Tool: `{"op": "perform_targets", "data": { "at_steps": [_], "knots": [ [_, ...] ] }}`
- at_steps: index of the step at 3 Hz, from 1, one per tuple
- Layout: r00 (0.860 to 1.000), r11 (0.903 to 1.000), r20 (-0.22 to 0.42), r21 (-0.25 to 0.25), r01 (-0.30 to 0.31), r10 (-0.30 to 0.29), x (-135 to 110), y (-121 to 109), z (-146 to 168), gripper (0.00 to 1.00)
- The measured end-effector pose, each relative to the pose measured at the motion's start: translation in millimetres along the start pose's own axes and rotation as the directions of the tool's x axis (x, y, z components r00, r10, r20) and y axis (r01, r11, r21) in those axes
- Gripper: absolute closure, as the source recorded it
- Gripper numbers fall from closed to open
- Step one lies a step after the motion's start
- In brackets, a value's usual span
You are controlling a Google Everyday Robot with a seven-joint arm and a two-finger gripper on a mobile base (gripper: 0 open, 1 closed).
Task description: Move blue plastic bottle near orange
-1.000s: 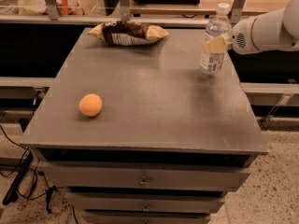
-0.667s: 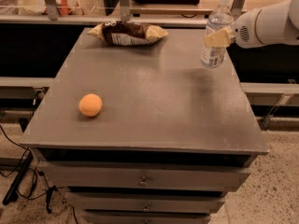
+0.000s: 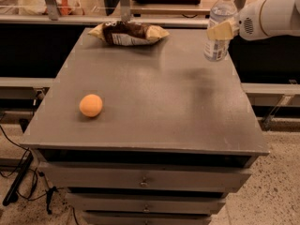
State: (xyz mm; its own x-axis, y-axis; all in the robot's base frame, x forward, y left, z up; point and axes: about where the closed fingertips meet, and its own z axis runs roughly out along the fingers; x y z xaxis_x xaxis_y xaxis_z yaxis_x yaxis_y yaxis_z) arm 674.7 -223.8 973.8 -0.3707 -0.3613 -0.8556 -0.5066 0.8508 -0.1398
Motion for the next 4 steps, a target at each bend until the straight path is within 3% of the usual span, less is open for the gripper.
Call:
{"op": "perform_targets", "data": {
  "at_steps": [1, 2, 3, 4],
  "knots": [
    [0.999, 0.9971, -0.013, -0.064, 0.04, -0.041, 0.6, 21.9, -1.9, 1.0],
    [0.994, 0.9684, -0.026, -0.228, 0.101, -0.11, 7.1, 78.2, -2.9, 1.0],
    [0.988, 0.8994, -0.014, -0.417, 0.132, -0.152, 14.9, 144.6, -4.6, 1.0],
    [0.985, 0.8116, 0.032, -0.562, 0.16, -0.172, 12.6, 204.1, -9.7, 1.0]
  ]
}}
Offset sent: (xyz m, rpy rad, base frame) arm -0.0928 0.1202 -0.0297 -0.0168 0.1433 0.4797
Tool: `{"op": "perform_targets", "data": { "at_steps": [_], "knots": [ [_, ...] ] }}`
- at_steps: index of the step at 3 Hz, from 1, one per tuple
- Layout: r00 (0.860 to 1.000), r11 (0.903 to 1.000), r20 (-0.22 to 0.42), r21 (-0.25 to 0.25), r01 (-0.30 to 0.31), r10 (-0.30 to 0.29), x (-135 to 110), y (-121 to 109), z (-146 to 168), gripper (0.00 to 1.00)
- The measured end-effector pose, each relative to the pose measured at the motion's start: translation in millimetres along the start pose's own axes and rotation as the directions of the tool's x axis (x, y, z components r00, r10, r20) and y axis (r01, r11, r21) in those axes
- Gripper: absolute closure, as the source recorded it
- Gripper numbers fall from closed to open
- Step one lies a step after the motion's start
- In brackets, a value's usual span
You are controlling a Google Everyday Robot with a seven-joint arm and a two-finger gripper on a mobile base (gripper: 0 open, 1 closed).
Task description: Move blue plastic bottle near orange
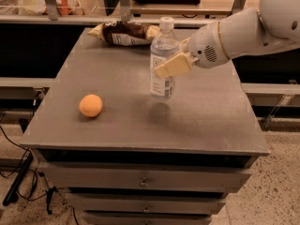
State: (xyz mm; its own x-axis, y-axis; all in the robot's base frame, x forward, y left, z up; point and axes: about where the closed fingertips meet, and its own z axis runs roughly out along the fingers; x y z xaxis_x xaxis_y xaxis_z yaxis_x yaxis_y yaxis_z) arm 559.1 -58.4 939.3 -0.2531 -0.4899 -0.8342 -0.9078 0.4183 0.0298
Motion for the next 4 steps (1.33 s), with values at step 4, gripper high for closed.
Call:
{"op": "perform_targets", "data": {
  "at_steps": [4],
  "knots": [
    [0.976, 0.9673, 0.074, -0.139, 0.212, -0.204, -24.2, 88.2, 60.1, 1.0]
  ]
}}
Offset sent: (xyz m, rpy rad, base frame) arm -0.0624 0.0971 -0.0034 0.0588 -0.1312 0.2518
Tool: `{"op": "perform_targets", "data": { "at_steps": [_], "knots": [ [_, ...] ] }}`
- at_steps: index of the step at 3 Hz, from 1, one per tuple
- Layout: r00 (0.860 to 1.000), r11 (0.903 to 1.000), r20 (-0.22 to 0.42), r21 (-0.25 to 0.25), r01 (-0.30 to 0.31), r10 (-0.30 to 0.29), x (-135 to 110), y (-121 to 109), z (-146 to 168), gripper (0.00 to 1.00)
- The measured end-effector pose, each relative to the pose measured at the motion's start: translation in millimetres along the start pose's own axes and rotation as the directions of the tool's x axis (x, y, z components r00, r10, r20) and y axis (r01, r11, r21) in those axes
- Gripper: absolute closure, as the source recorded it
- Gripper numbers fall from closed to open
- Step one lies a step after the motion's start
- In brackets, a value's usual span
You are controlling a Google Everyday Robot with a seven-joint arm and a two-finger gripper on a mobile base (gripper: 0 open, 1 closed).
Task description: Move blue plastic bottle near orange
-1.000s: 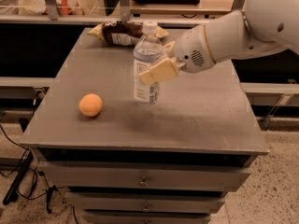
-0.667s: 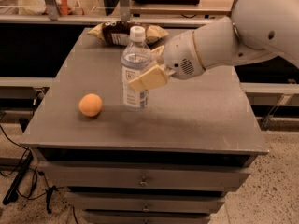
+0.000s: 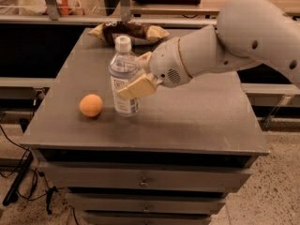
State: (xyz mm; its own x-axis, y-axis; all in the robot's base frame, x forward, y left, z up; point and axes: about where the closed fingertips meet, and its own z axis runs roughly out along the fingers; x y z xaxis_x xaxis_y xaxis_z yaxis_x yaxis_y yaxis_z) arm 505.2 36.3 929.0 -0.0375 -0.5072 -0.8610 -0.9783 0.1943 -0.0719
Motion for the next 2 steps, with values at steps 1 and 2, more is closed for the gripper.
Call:
{"op": "perform_targets", "data": {
  "at_steps": [1, 2],
  "knots": [
    [1.0, 1.0, -0.011, -0.005, 0.006, -0.006, 3.1, 0.4, 7.5, 1.0],
    [1.0, 0.9999, -0.022, -0.012, 0.005, -0.005, 6.4, 0.2, 12.7, 1.0]
  ]
}}
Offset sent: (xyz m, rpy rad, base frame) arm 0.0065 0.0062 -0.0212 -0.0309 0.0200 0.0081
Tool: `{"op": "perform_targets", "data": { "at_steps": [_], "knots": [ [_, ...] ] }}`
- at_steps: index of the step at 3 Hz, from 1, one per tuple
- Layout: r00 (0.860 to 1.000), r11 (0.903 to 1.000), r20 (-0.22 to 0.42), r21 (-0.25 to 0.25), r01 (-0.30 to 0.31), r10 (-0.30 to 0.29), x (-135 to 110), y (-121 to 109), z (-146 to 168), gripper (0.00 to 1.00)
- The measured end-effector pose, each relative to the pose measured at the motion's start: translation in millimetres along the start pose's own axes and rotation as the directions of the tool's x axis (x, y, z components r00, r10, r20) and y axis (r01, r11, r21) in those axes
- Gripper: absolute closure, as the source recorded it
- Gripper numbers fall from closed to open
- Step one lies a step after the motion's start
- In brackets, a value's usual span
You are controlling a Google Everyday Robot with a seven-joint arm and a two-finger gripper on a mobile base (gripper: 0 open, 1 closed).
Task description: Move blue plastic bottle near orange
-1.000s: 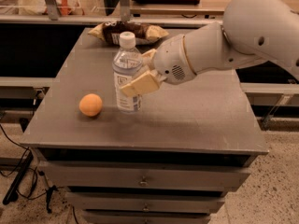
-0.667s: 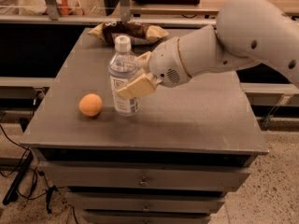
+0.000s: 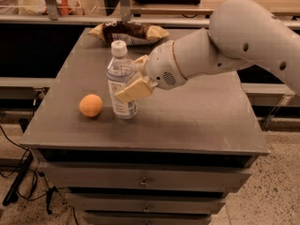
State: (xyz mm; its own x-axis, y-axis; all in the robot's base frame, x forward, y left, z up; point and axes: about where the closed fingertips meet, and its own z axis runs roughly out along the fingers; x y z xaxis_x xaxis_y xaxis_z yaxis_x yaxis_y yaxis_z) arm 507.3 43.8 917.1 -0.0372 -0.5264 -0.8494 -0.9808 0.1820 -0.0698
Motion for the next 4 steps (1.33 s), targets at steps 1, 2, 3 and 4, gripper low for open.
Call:
{"op": "perform_targets", "data": {
  "at_steps": [1, 2, 3, 4],
  "knots": [
    [1.0, 0.9999, -0.007, 0.005, -0.013, 0.013, 2.5, -1.4, 4.7, 0.82],
    [1.0, 0.9997, -0.014, 0.017, -0.017, 0.017, 3.7, -2.9, 7.4, 0.59],
    [1.0, 0.9995, -0.018, 0.023, -0.02, 0.021, 4.6, -0.7, 8.0, 0.36],
    [0.999, 0.9994, -0.024, 0.024, -0.025, 0.025, 6.9, 2.2, 8.2, 0.13]
  ]
}}
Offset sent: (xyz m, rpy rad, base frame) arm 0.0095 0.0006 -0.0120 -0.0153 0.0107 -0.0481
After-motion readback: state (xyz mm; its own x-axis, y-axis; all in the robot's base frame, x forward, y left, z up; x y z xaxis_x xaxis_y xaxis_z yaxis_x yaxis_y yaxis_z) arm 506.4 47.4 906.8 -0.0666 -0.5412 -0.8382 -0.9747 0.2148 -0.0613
